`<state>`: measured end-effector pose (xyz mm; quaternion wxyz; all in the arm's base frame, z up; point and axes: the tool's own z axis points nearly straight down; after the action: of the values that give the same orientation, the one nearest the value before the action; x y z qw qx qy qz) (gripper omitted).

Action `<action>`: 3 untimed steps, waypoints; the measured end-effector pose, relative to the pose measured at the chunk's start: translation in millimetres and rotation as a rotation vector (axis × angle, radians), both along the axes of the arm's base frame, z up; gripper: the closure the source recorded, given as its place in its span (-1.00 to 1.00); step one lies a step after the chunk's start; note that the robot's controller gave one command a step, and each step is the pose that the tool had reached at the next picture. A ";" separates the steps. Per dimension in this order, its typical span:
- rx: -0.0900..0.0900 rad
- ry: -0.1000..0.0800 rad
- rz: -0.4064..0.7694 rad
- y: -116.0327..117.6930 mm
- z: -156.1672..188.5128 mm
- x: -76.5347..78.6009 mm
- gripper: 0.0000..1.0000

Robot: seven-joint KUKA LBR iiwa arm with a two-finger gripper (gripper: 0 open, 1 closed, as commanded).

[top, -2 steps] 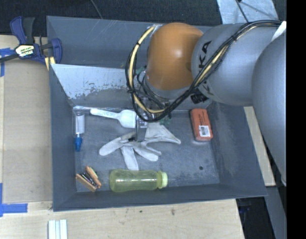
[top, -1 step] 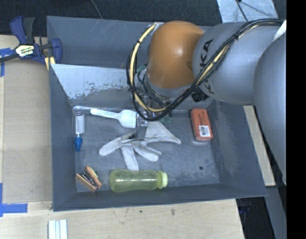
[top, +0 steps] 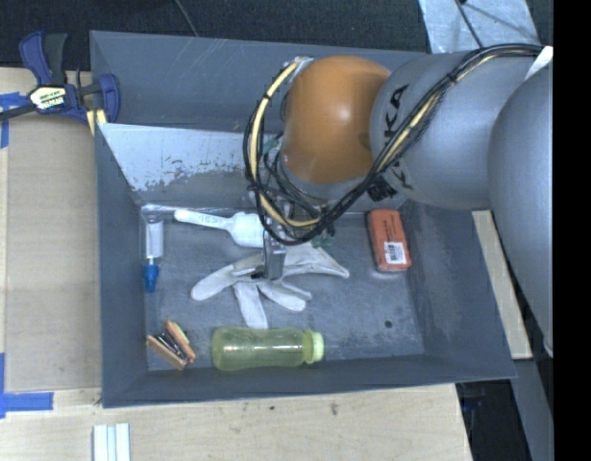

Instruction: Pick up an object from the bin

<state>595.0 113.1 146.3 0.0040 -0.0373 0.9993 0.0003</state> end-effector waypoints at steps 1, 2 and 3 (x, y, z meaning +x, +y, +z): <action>0.000 0.003 0.176 3.8 -54.6 9.6 -1.00; -0.001 0.000 0.247 6.8 -70.5 3.5 -1.00; -0.001 -0.015 0.532 23.8 -68.5 5.0 1.00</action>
Offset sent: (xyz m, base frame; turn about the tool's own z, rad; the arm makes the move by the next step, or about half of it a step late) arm -0.0085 0.0097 -0.0763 -0.3756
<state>600.1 136.9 77.8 0.0112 -0.2987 0.9543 0.0007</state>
